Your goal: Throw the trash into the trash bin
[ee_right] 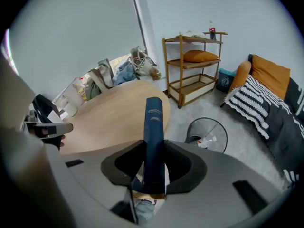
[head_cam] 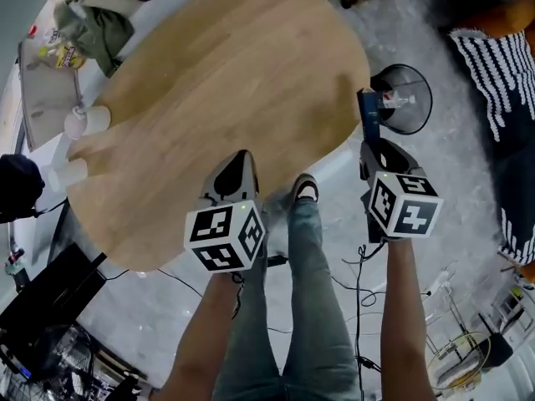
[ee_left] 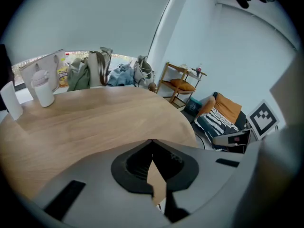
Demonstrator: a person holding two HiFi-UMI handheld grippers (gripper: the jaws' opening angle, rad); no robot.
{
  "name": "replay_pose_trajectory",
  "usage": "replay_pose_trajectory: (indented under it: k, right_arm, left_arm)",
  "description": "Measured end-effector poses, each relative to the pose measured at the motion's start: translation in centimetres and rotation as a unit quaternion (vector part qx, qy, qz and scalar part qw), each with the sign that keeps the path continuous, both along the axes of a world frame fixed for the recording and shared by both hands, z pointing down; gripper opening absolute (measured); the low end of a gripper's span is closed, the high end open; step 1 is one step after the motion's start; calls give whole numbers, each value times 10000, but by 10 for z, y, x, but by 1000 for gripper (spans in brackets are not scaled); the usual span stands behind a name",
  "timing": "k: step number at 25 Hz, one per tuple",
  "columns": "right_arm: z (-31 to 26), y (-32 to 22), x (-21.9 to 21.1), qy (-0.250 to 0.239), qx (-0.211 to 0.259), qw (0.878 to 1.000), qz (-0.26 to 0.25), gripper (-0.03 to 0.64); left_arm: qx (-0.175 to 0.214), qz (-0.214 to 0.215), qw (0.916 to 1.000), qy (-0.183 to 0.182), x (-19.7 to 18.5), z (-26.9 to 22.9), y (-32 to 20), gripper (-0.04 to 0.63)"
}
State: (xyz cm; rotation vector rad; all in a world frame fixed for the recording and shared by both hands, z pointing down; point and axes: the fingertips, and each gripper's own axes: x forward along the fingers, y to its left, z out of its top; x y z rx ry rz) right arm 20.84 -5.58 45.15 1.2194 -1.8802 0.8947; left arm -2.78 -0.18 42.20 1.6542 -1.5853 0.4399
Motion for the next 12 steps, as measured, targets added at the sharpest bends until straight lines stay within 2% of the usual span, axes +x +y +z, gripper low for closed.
replay_pose_trajectory:
  k: [5, 12]
  right_arm:
    - [11, -11, 60, 13, -106, 9989, 466, 137]
    - [29, -34, 120, 9, -189, 9955, 925, 135]
  left_arm:
    - [-66, 388, 9992, 50, 55, 9, -33, 18]
    - [-124, 817, 9965, 75, 116, 24, -77, 18]
